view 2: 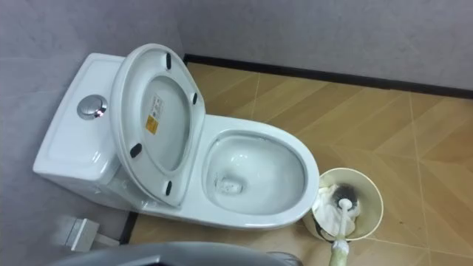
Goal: Brush toilet
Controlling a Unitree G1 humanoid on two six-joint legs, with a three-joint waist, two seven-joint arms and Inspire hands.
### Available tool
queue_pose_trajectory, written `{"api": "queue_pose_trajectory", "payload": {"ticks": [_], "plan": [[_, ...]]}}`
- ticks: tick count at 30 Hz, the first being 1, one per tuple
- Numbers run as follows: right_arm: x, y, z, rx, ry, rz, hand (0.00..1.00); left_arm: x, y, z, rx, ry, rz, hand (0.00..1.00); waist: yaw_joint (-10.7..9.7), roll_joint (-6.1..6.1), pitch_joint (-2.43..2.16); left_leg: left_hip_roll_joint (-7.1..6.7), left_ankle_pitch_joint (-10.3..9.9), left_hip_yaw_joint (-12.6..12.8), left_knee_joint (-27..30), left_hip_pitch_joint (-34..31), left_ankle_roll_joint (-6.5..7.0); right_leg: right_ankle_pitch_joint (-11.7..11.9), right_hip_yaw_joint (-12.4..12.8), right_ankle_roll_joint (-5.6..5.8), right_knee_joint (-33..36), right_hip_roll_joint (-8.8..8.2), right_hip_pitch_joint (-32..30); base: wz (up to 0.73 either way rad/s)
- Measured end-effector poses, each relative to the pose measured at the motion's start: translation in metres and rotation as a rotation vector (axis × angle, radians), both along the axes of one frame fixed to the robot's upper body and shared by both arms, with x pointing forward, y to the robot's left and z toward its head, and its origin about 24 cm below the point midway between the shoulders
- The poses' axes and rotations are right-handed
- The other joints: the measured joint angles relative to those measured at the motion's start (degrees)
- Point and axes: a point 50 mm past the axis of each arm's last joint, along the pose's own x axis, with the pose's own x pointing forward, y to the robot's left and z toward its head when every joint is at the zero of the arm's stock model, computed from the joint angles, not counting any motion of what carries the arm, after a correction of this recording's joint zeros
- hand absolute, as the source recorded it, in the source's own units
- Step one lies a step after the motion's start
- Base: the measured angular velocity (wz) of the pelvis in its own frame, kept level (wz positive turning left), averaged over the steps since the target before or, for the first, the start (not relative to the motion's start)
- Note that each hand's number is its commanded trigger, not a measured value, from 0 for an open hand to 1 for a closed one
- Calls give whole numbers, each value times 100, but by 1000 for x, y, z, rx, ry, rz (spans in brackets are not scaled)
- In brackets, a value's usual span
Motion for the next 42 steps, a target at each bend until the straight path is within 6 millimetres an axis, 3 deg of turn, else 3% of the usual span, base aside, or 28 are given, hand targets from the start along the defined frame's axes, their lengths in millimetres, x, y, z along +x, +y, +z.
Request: {"api": "queue_pose_trajectory", "payload": {"ticks": [14, 29, 42], "plan": [[-2, -4, 1, -93, 31, 75, 0, -7, -4, -1, -38, 46, -28, 0, -47, 44, 2, 31, 1, 187, -135, 127, -8, 2, 180, -2, -3, 19, 3, -6], [8, -15, 5, -278, -36, 14, 0, -4, -1, 1, 16, 18, -72, 0, -141, 64, -14, 35, 8, 283, -246, 218, -20, 4, 312, -5, -4, 62, 2, -4], [60, -27, 15, -440, -314, -110, 0, 21, 2, 2, 63, -117, -123, 0, -140, 52, -29, 65, 7, 270, -114, -258, -15, 53, 300, -13, -1, 82, -411, 0]]}}
